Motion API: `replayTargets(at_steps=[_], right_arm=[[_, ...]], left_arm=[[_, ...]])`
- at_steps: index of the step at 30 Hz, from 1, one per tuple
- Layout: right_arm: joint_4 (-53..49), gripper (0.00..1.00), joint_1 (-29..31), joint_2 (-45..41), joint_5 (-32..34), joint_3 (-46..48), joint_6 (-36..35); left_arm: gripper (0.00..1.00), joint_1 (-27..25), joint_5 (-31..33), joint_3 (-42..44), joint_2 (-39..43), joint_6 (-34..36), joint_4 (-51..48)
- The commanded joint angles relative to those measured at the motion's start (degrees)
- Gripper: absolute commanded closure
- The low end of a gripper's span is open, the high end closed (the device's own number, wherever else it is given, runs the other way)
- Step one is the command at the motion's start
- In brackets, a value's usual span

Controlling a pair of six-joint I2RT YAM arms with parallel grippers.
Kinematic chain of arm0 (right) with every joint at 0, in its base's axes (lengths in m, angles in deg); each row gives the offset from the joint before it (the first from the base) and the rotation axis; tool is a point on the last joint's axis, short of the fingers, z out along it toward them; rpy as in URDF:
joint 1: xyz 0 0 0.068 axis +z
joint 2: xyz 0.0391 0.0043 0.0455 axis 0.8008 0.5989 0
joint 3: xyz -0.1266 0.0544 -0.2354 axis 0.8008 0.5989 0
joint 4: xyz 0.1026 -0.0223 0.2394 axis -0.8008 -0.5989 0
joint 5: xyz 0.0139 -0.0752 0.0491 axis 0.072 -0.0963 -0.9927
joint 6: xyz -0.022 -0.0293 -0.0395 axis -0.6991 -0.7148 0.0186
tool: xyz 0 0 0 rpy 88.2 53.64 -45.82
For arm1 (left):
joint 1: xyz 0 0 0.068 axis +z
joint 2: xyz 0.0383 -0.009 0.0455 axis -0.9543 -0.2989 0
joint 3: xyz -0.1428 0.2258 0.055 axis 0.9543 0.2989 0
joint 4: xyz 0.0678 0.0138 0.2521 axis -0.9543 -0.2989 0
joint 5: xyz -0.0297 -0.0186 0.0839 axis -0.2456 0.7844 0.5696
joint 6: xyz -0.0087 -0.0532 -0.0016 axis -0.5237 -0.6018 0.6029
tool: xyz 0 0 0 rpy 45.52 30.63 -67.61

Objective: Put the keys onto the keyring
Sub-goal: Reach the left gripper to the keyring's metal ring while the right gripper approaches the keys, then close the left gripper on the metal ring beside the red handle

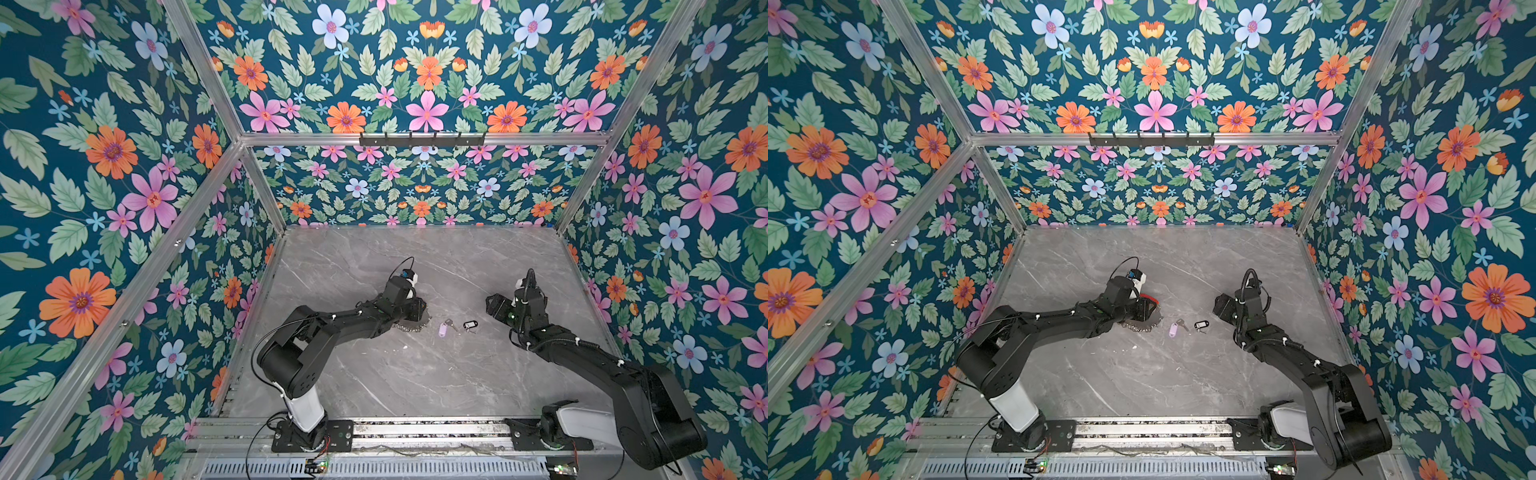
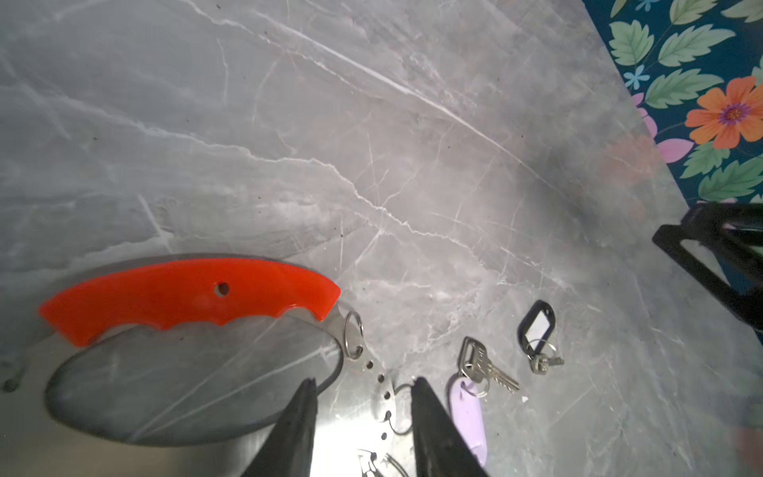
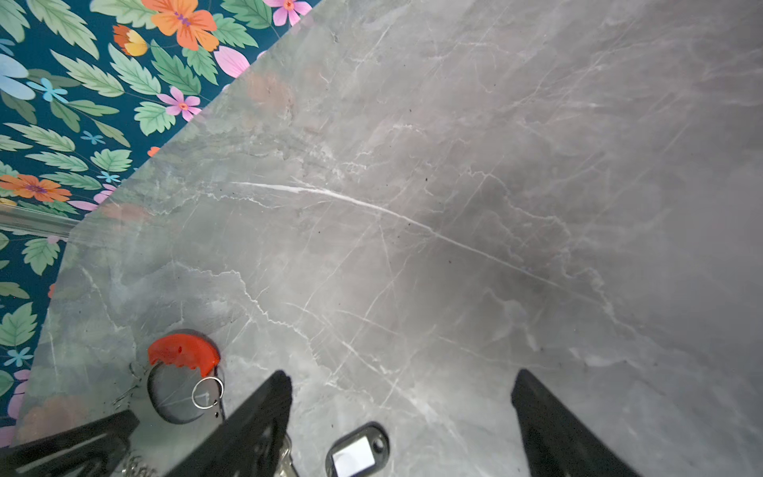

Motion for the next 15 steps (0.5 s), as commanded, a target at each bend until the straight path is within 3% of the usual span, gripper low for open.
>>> replayTargets(at_steps=[1, 5, 15], right_arm=[[3.34, 0.22, 0.07, 0.28, -1.26, -0.24, 0.94], [2.86, 0.23, 0.08, 0.55, -1.15, -0.64, 0.96], [3.13, 0.24, 0.02, 0.28, -0.73, -0.31, 1.04]], left_arm=[[0.64, 0.00, -1.77, -0.70, -1.20, -1.16, 3.78], [0.69, -0.07, -2.85, -2.35, -3.24, -1.38, 3.26], [0.72, -0.09, -1.24, -4.03, -6.86, -2.04, 3.00]])
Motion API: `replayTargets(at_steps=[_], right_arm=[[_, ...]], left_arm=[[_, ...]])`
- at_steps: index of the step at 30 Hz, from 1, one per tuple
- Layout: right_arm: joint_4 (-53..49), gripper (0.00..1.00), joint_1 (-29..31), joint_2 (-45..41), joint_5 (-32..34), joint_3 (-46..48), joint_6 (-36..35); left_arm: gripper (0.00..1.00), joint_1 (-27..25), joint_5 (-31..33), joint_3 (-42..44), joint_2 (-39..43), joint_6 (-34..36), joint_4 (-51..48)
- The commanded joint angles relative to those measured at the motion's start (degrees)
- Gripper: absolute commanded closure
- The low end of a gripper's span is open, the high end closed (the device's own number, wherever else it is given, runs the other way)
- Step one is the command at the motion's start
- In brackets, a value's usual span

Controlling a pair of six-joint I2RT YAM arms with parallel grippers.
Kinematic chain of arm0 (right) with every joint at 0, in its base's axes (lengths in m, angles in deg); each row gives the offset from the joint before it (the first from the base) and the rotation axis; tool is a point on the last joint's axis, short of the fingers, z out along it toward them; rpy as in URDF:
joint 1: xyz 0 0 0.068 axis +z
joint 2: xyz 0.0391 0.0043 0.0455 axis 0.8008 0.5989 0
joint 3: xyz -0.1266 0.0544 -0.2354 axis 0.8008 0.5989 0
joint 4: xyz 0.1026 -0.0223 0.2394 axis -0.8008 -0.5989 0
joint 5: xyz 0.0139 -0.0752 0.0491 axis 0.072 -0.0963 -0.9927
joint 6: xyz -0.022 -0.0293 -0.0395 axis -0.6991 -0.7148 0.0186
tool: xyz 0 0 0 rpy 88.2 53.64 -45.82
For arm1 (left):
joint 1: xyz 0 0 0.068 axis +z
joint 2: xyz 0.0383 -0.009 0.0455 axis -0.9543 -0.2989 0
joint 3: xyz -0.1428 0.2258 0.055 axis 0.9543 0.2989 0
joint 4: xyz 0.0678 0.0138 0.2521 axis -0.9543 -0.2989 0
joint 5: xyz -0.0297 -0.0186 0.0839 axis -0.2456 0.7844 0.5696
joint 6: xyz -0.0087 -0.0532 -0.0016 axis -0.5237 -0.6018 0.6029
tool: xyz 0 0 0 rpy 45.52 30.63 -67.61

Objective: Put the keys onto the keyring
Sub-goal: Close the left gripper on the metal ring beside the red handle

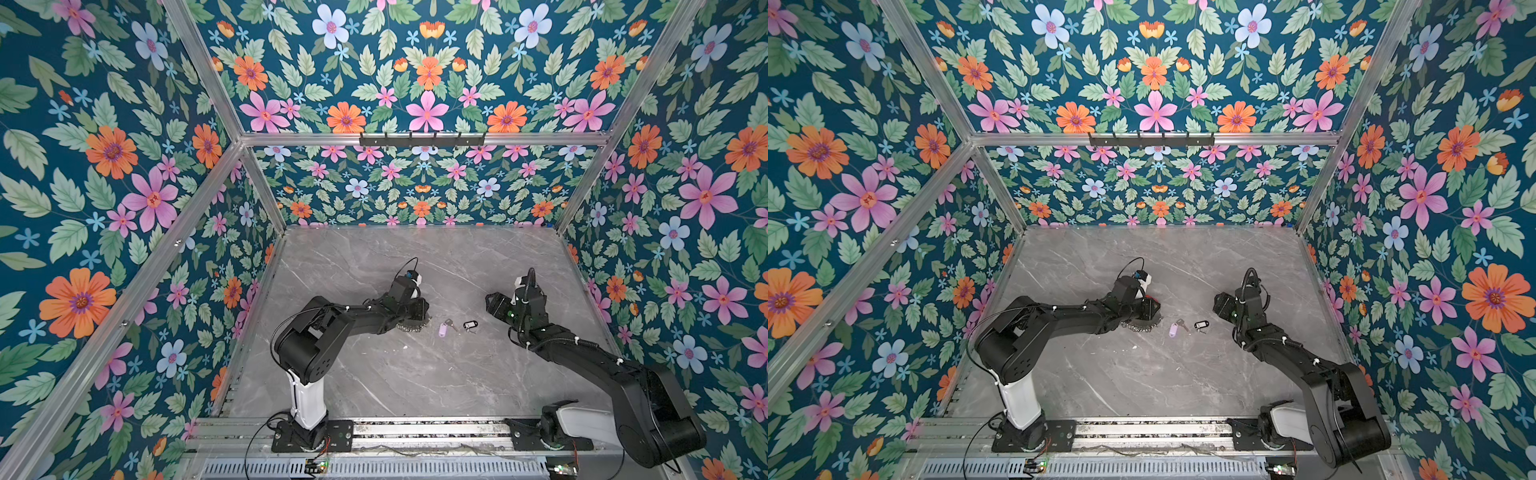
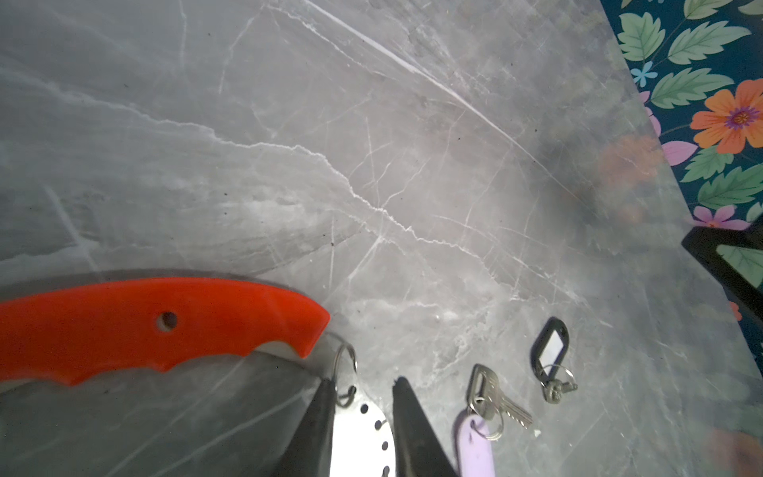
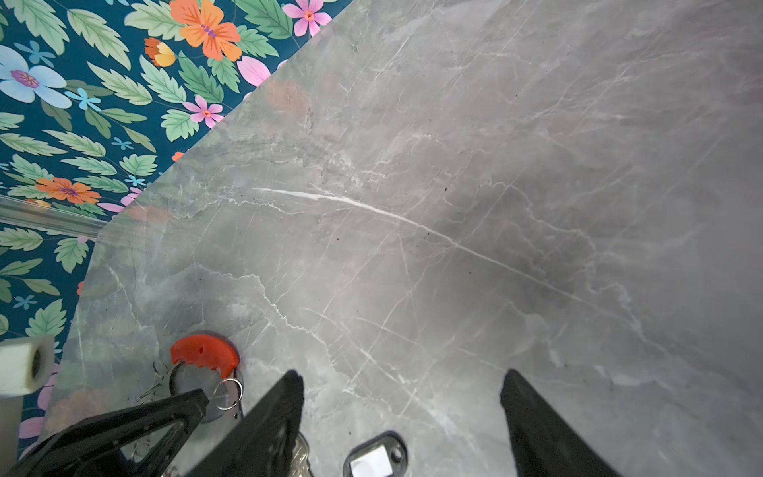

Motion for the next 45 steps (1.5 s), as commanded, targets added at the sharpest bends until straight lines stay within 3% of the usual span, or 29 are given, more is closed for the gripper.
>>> replayTargets(at_steps=[1, 15, 21, 25, 34, 45], right_arm=[[1.53, 0.24, -0.02, -0.16, 0.22, 0.02, 0.97], [1.69, 0.25, -0.02, -0.96, 0.23, 0.28, 0.98], [1.69, 0.24, 0.00, -1.23, 0.23, 0.37, 0.80], [2.08, 0.25, 0.01, -1.14, -0.42, 0.44, 0.46], [2.41, 0.27, 0.03, -1.14, -0.81, 0.54, 0.19], [2.59, 0.27, -0.02, -1.57, -1.48, 0.67, 0.02]], left_arm=[[0.72, 0.00, 0.62, -0.72, -0.58, 0.15, 0.51], [0.76, -0.13, 0.10, -0.82, -2.32, -1.02, 1.25], [0.66, -0.31, 0.53, -0.31, 0.43, -0.61, 0.76], [0.65, -0.31, 0.93, 0.45, 3.69, -0.28, 0.06], [0.71, -0.22, 2.26, 0.06, 2.59, 0.72, -3.72], [0.73, -0.22, 1.78, 0.85, 0.14, -0.95, -1.35]])
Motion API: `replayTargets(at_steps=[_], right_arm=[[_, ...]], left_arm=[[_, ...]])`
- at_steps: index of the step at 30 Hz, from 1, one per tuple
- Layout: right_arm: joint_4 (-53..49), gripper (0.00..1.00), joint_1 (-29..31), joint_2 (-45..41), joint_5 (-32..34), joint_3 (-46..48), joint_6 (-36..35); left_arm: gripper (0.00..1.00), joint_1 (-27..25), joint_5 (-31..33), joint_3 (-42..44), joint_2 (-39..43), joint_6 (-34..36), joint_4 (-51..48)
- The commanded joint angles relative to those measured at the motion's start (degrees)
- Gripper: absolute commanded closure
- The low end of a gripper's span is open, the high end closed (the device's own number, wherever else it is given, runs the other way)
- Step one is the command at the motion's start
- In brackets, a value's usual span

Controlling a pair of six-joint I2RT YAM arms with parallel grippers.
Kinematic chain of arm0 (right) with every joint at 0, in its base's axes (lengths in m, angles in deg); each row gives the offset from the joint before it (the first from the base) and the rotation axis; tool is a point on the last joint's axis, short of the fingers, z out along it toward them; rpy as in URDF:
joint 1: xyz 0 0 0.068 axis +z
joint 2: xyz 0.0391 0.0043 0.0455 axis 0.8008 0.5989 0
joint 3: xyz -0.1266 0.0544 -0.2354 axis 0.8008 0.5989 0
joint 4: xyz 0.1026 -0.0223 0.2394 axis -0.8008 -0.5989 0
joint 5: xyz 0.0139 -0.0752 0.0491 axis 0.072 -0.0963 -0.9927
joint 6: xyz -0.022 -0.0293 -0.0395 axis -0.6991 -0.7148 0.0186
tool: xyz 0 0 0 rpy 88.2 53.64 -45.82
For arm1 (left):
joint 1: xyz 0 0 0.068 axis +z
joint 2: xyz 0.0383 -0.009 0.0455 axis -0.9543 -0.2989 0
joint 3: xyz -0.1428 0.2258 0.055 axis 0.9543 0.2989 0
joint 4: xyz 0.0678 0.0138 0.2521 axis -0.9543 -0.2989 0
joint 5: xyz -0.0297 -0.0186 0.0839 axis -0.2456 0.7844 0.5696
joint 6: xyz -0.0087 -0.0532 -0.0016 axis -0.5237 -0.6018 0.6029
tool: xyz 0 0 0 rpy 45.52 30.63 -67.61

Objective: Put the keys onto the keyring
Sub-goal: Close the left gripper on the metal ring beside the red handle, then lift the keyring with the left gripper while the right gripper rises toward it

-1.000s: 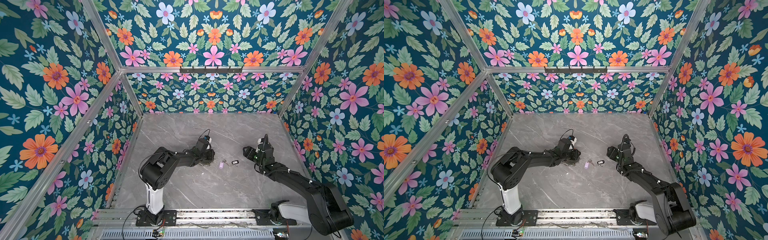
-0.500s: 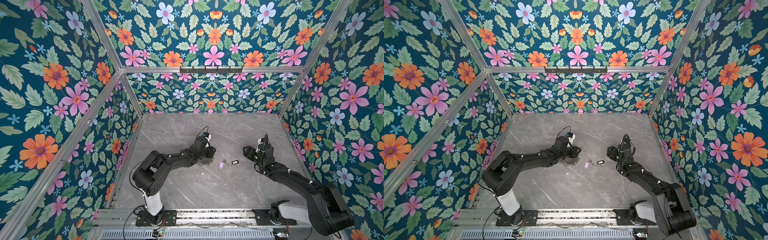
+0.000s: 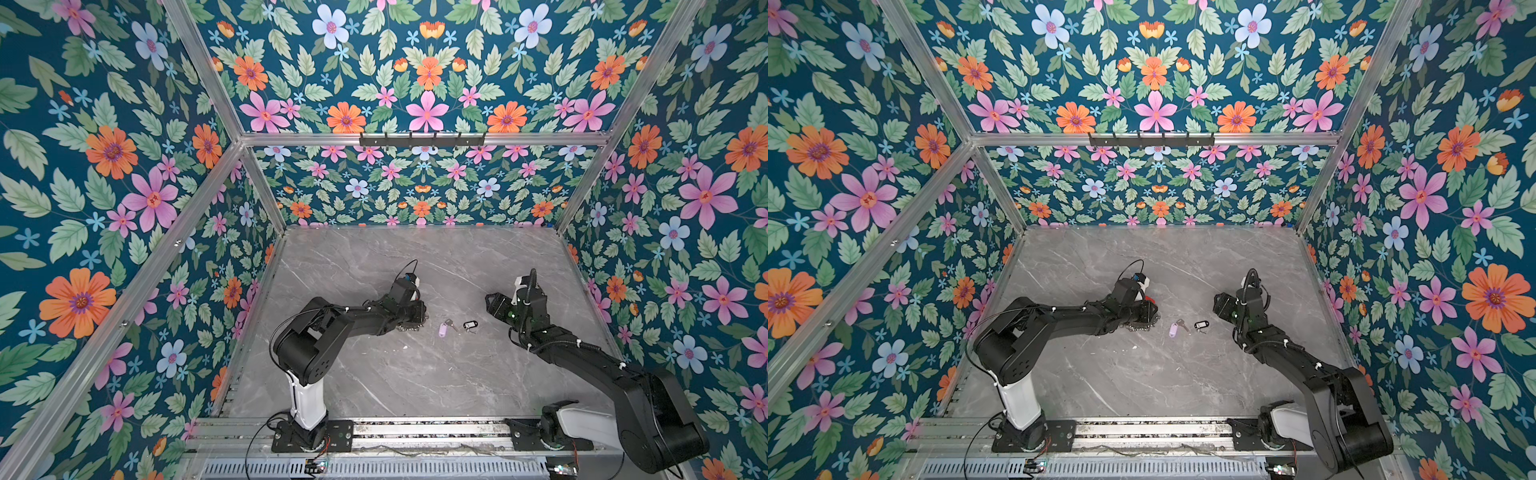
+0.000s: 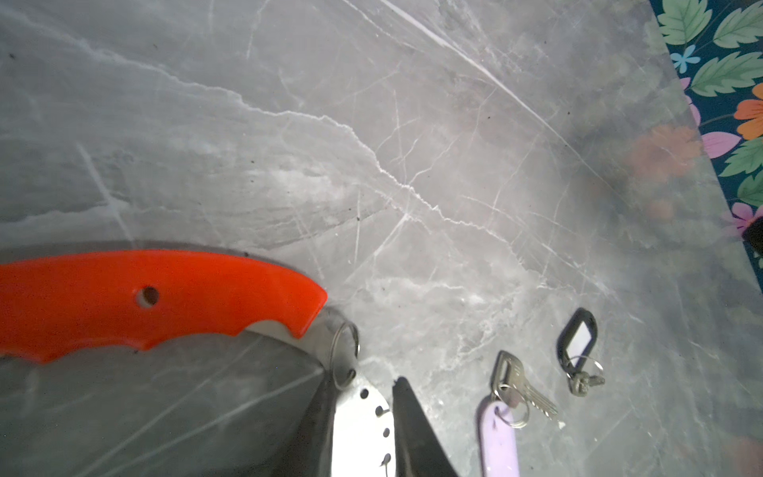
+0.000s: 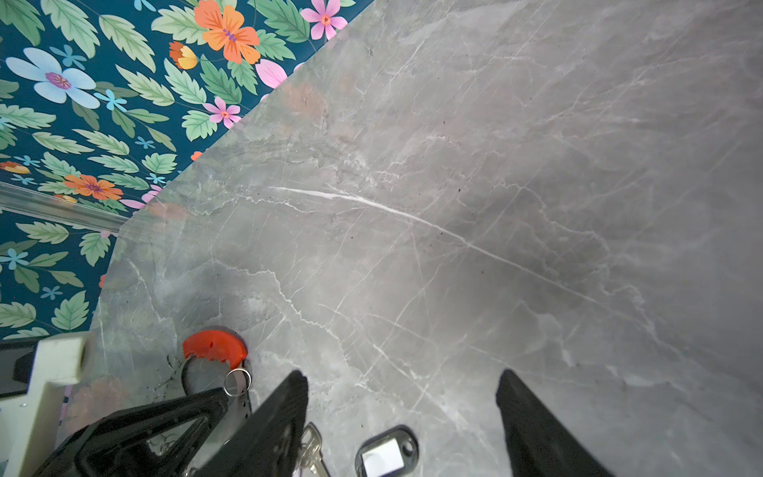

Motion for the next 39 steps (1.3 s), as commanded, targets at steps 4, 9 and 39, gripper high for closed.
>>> replayTargets(at_steps=[4, 9, 39], right_arm=[[1.78, 0.27, 0.04, -0.16, -0.16, -0.07, 0.25], [1.88, 0.27, 0.01, -0.16, -0.36, -0.07, 0.21], [1.91, 0.28, 0.06, 1.30, -0.86, -0.63, 0.21]], left_arm=[[0.73, 0.05, 0.38, -0.50, -0.98, -0.53, 1.30], [0.73, 0.09, 1.14, -0.95, -1.60, -0.25, 0.95], [1.00, -0.53, 3.52, -2.88, -2.85, 3.22, 0.86]])
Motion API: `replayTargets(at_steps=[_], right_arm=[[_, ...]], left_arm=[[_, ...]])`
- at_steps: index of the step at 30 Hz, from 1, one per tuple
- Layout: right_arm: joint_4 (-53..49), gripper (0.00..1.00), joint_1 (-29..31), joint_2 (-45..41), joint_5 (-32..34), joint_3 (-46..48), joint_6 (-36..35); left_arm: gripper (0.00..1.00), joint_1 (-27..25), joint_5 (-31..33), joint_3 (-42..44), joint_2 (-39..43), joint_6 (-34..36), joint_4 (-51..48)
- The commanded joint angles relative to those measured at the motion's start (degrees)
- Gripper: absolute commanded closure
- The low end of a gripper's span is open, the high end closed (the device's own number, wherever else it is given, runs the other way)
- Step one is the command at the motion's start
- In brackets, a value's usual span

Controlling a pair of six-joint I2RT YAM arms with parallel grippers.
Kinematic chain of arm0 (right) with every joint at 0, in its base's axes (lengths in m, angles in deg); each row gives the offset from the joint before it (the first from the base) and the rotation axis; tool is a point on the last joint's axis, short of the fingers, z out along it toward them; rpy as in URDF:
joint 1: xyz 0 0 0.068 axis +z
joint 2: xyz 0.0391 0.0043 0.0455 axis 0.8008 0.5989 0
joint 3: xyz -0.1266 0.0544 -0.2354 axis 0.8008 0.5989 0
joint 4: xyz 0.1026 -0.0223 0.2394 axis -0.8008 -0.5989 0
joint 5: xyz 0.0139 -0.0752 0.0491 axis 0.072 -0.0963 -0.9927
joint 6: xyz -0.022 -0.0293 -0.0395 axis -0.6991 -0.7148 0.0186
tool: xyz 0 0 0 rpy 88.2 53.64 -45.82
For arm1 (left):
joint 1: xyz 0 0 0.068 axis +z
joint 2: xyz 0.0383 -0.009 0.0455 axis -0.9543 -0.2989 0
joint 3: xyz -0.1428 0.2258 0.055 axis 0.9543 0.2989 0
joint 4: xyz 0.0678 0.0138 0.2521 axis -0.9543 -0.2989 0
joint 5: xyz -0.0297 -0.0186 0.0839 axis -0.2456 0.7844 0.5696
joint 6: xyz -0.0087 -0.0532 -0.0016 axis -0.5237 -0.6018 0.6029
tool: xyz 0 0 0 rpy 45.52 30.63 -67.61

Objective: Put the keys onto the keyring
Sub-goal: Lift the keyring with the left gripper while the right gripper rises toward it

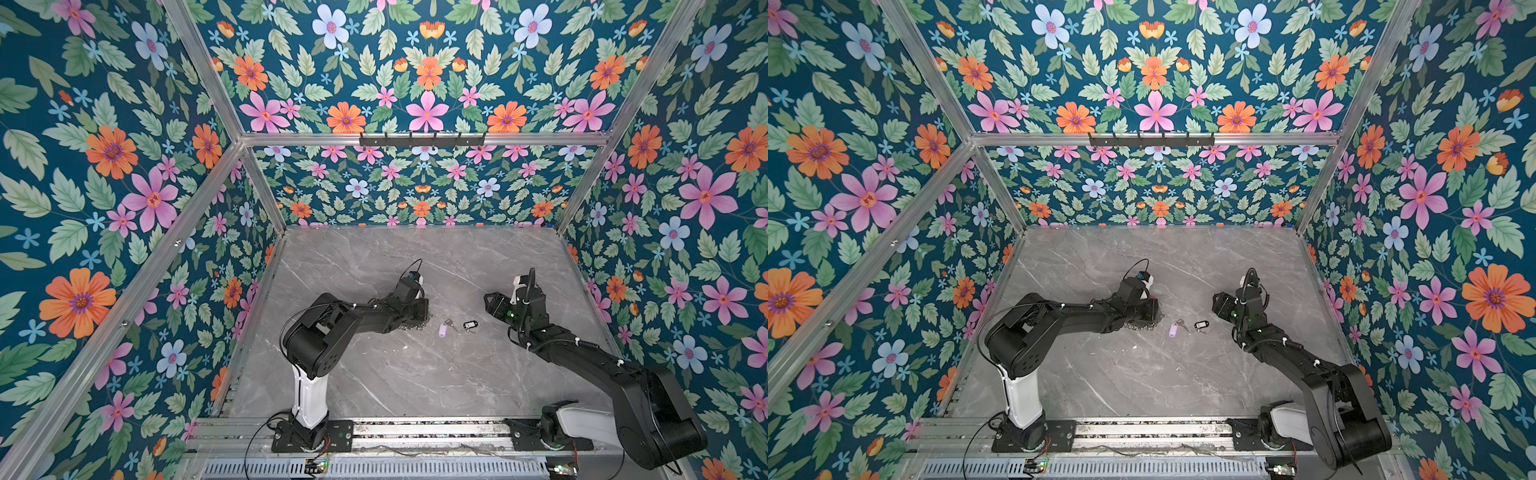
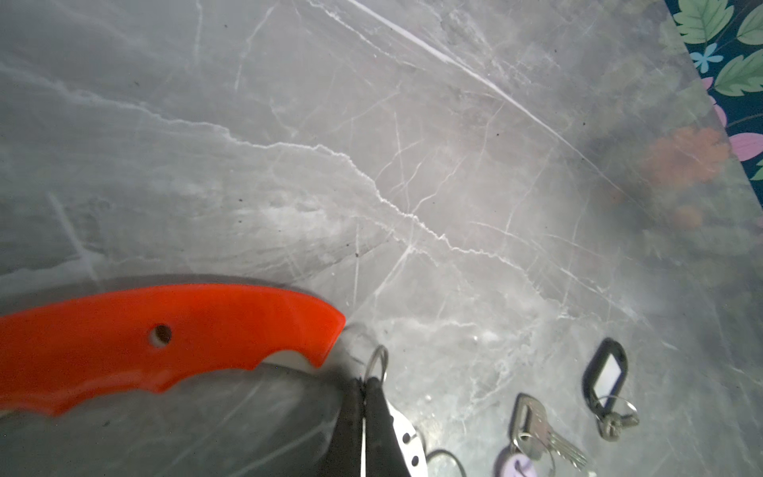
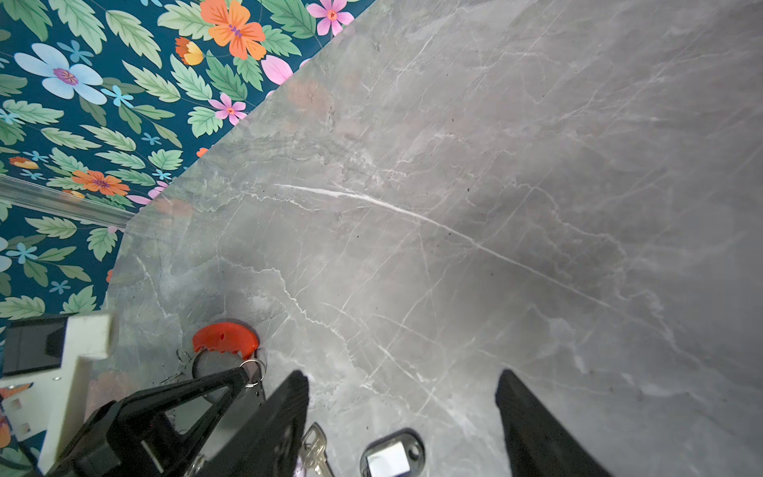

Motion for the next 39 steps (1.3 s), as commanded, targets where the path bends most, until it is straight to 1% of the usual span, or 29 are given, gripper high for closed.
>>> replayTargets(at_steps=[1, 5, 9, 11, 13, 16, 17, 18, 22, 24, 25, 28, 29, 31, 33, 35, 37, 39], right_arm=[[0.98, 0.28, 0.05, 0.13, 0.18, -0.25, 0.36], [0.79, 0.28, 0.00, 0.19, 0.80, -0.38, 0.12], [0.32, 0.29, 0.00, 0.15, 3.05, -0.42, -0.08], [-0.98, 0.30, 0.03, 1.18, 7.62, -0.56, 0.96], [-5.32, 0.30, 0.01, 1.80, 12.74, -1.78, 1.89], [-10.72, 0.25, 0.02, 0.85, 16.58, -3.52, 1.94], [-12.88, 0.24, -0.02, 0.20, 17.05, -4.02, 3.21], [-15.53, 0.23, -0.22, -0.73, 16.61, -4.79, 4.72], [-23.44, 0.22, -0.38, -5.87, 8.74, -7.96, 0.77], [-27.99, 0.22, -0.41, -8.84, 6.97, -9.20, 1.65], [-31.84, 0.22, -0.50, -10.00, 5.22, -10.73, 2.45], [-39.56, 0.21, -0.50, -10.47, -3.74, -15.84, 0.27], [-39.83, 0.22, -0.44, -10.54, -6.28, -16.39, 0.36], [-37.96, 0.23, -0.30, -11.35, -10.40, -16.79, 0.87], [-36.25, 0.26, -0.09, -12.55, -11.61, -17.35, 2.09], [-35.85, 0.28, 0.02, -13.40, -12.14, -18.99, 2.80], [-34.48, 0.31, 0.07, -13.64, -13.49, -20.55, 3.99], [-31.80, 0.36, 0.04, -12.95, -15.16, -21.44, 5.92]], left_arm=[[1.00, -0.09, 0.70, 0.14, 0.94, 1.66, -0.85], [1.00, -0.52, -0.26, 0.96, 3.53, 3.28, -0.31], [1.00, -0.79, -3.28, 4.69, 8.63, 6.38, 4.25], [1.00, -0.90, -3.31, 7.42, 12.12, 7.97, 6.90], [1.00, -0.93, -3.00, 10.63, 16.15, 10.29, 9.78], [1.00, -0.93, -2.44, 14.02, 22.45, 14.14, 12.71], [1.00, -0.87, -2.27, 14.78, 24.25, 15.22, 13.55], [1.00, -0.86, -2.09, 15.65, 26.38, 16.39, 14.18], [1.00, -0.86, 1.84, 16.49, 33.19, 16.90, 12.80], [1.00, -0.79, 1.59, 17.51, 35.72, 16.66, 14.35], [1.00, -0.79, 1.77, 18.20, 36.81, 15.77, 16.25], [1.00, -0.35, 3.39, 19.18, 38.66, 10.91, 20.08], [1.00, 0.19, 2.92, 18.67, 38.79, 9.71, 20.18], [1.00, 1.65, -0.34, 16.82, 38.39, 8.21, 19.84], [1.00, 2.64, -2.50, 15.27, 38.19, 8.02, 19.56], [1.00, 2.99, -3.28, 15.16, 38.36, 7.94, 21.29], [1.00, 3.31, -3.10, 15.24, 38.63, 6.13, 22.81], [1.00, 3.35, -4.29, 15.84, 38.59, 4.25, 24.81]])
